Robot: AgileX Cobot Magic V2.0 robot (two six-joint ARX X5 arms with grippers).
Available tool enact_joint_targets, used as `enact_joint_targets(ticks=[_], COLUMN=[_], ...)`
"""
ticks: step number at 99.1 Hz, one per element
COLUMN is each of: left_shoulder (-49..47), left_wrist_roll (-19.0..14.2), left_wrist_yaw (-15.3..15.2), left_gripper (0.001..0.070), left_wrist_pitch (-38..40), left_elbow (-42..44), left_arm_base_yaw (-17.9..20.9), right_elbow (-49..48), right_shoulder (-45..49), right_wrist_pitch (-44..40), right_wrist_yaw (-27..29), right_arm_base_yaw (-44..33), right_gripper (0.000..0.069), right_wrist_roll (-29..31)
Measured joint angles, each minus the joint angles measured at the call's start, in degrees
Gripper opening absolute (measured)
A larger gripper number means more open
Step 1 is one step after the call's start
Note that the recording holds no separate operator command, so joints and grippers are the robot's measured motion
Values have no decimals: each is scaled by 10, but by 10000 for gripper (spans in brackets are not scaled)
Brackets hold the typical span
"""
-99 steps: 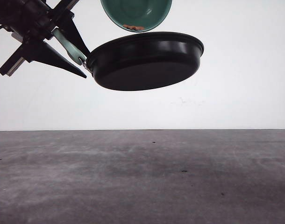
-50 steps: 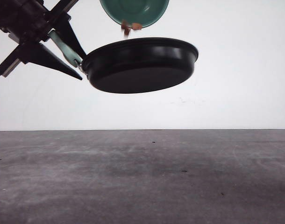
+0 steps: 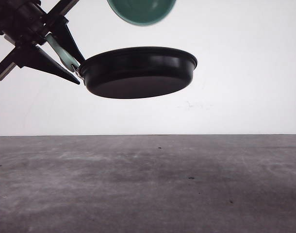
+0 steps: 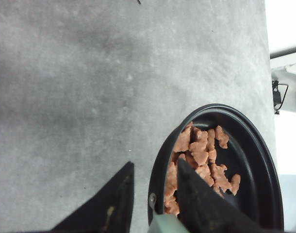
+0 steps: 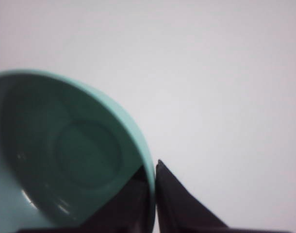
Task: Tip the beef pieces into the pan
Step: 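Tilt the green bowl with the right gripper, pouring cubes into the pan, then carry the empty bowl back and lower it with the right gripper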
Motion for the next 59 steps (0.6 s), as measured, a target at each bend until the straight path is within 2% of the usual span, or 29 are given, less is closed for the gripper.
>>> enact_joint_targets(ticks=[22, 29, 46, 59], left_shoulder=[0, 0, 0, 0], left_wrist_roll=[29, 35, 48, 50], left_wrist_yaw=[-10, -15, -17, -17], left_gripper=[130, 130, 130, 130], left_wrist_pitch=[0, 0, 1, 2], left_elbow=[0, 0, 0, 0], left_arm_base_yaw=[0, 0, 5, 8], right_elbow=[1, 17, 110, 187], right_shoulder=[-51, -70, -93, -93], right_wrist_pitch=[-126, -195, -398, -585], right_wrist_yaw=[45, 46, 43, -8], right_arm_base_yaw=[0, -2, -34, -106], right_gripper=[11, 11, 11, 11], right_wrist_roll=[180, 244, 374, 473])
